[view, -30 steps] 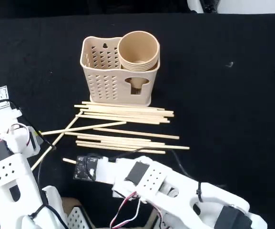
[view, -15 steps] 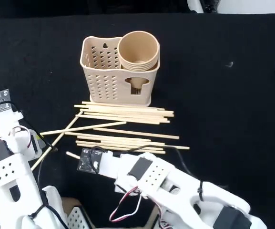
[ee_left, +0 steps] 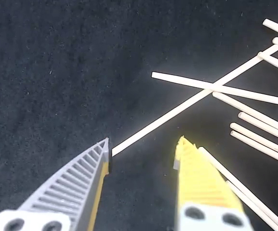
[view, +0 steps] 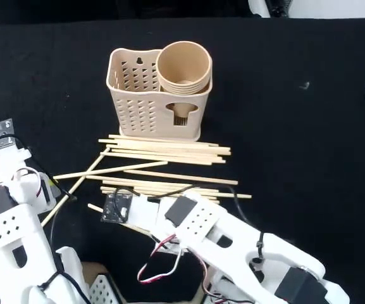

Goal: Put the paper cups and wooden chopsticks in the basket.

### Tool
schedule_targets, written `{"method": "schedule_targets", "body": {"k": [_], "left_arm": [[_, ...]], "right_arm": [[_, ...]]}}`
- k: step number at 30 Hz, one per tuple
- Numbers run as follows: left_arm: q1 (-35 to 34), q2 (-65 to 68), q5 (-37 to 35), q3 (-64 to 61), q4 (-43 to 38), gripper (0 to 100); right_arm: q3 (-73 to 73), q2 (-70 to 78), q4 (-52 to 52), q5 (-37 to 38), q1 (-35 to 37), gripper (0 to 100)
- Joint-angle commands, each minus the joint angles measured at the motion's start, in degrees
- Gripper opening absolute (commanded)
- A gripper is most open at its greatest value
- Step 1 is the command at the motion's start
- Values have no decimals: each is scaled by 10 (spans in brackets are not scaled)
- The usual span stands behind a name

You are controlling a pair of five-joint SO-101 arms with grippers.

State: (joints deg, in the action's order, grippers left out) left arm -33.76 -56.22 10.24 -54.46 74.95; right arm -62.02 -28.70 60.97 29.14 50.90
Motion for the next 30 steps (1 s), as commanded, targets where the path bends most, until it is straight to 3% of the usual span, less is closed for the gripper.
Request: {"method": "schedule_targets", "body": {"k": [1, 3, 10, 20, 23, 27, 30], "left_arm": [[-6, -6, -2, 34, 4, 224], [-6, -6, -2, 34, 4, 224], [-5, -6, -2, 34, 4, 224], [-6, -6, -2, 35, 5, 224], [-6, -6, -2, 35, 5, 224], [-6, -6, -2, 35, 5, 224], [-6, -6, -2, 35, 5, 223]], "right_arm": [[22, -28, 4, -18, -5, 140], [18, -28, -11, -48, 9, 205], [-13, -7, -71, -108, 53, 195], [48, 143, -83, -110, 53, 221], [58, 163, -77, -108, 55, 164], [60, 167, -77, -112, 53, 4], [59, 167, -64, -112, 51, 10]]}}
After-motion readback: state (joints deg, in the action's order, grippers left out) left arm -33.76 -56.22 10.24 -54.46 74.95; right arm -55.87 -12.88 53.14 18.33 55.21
